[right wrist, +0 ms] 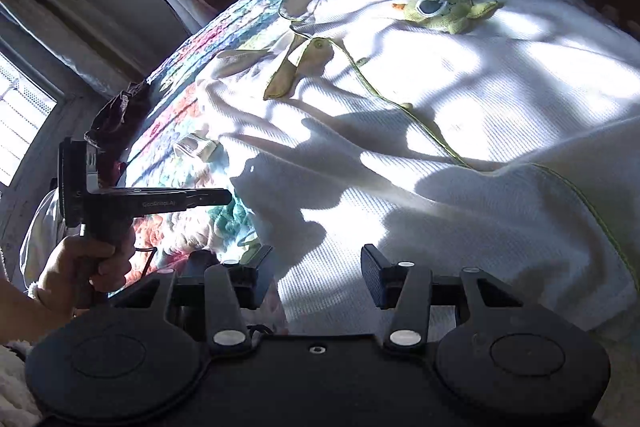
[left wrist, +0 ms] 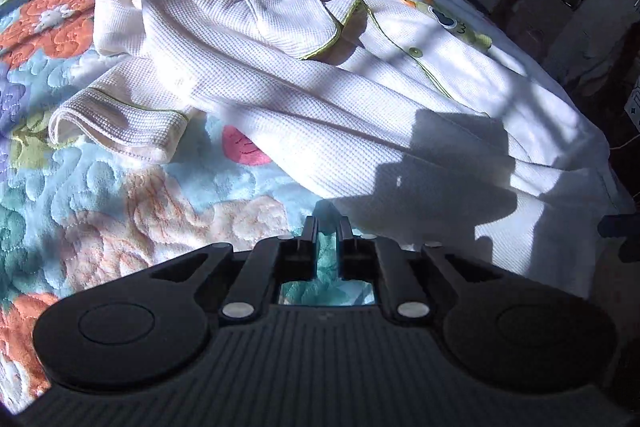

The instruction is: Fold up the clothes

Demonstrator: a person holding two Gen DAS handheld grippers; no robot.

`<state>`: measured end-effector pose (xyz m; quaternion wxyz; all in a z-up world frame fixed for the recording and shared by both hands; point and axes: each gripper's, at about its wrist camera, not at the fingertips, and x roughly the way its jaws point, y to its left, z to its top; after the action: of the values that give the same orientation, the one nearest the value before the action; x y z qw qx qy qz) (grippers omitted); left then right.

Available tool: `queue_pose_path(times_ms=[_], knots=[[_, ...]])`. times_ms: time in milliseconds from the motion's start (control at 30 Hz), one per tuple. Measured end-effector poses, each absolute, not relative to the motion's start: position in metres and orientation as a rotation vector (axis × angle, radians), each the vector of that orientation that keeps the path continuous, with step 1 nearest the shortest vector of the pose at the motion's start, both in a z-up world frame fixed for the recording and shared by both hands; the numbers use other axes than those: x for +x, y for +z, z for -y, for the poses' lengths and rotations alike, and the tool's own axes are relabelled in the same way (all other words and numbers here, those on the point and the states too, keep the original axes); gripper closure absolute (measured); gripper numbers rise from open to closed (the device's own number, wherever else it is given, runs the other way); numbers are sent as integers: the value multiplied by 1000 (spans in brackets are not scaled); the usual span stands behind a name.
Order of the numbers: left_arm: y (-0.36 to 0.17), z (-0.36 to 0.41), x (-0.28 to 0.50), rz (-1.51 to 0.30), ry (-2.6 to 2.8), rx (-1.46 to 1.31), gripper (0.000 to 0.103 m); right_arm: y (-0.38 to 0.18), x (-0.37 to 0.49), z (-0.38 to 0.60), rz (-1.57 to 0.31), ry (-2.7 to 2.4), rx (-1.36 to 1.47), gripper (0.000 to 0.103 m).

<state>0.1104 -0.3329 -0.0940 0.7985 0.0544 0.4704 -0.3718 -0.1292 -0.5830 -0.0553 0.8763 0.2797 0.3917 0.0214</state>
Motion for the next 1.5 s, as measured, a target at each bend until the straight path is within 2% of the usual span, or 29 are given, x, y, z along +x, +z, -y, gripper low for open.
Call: queue_pose_path(times_ms=[67, 167, 233, 433, 600, 700, 767, 900, 967, 1033, 1100, 1167, 1233, 1300, 1367, 1433, 1500], knots=[[-93, 312, 127, -1004, -728, 33, 70, -35, -102, 562, -785, 100, 473, 31], [-91, 291, 147, -1007, -645, -22, 66, -23, -51, 543, -799, 175, 374, 32], [-86, 280, 158, -982, -574, -8, 59, -13, -12, 537, -829, 223, 320, 32], [-80, 263, 170, -947, -478, 52, 58, 24, 75, 506, -924, 324, 33, 32], [-84, 255, 182, -979, -493, -84, 58, 11, 109, 467, -1090, 451, -344, 31], [-83, 262, 181, -975, -520, -79, 58, 3, 113, 453, -1065, 433, -564, 31], [-84, 267, 181, -982, -531, -75, 56, 0, 121, 455, -1070, 426, -540, 31], [-97, 274, 189, -1026, -520, -77, 49, -18, 146, 471, -1053, 386, -213, 31], [-104, 276, 195, -1052, -515, -88, 39, -38, 148, 478, -1025, 322, -113, 31], [-110, 276, 200, -1073, -500, -113, 35, -59, 145, 483, -1002, 244, -61, 31], [-109, 276, 199, -1064, -438, -98, 38, -69, 138, 484, -997, 230, -76, 31], [-102, 277, 192, -990, -416, -70, 80, -71, 132, 487, -976, 250, -81, 31], [-98, 279, 188, -961, -446, -65, 80, -71, 129, 488, -959, 274, -73, 31], [-102, 279, 194, -986, -452, -121, 67, -70, 131, 484, -954, 303, -74, 32], [-107, 278, 201, -1010, -455, -180, 34, -73, 133, 473, -968, 321, -121, 32], [-119, 274, 211, -1038, -437, -268, 17, -78, 134, 462, -975, 338, -184, 32], [-132, 273, 221, -1041, -425, -336, 16, -87, 133, 453, -989, 341, -253, 32]])
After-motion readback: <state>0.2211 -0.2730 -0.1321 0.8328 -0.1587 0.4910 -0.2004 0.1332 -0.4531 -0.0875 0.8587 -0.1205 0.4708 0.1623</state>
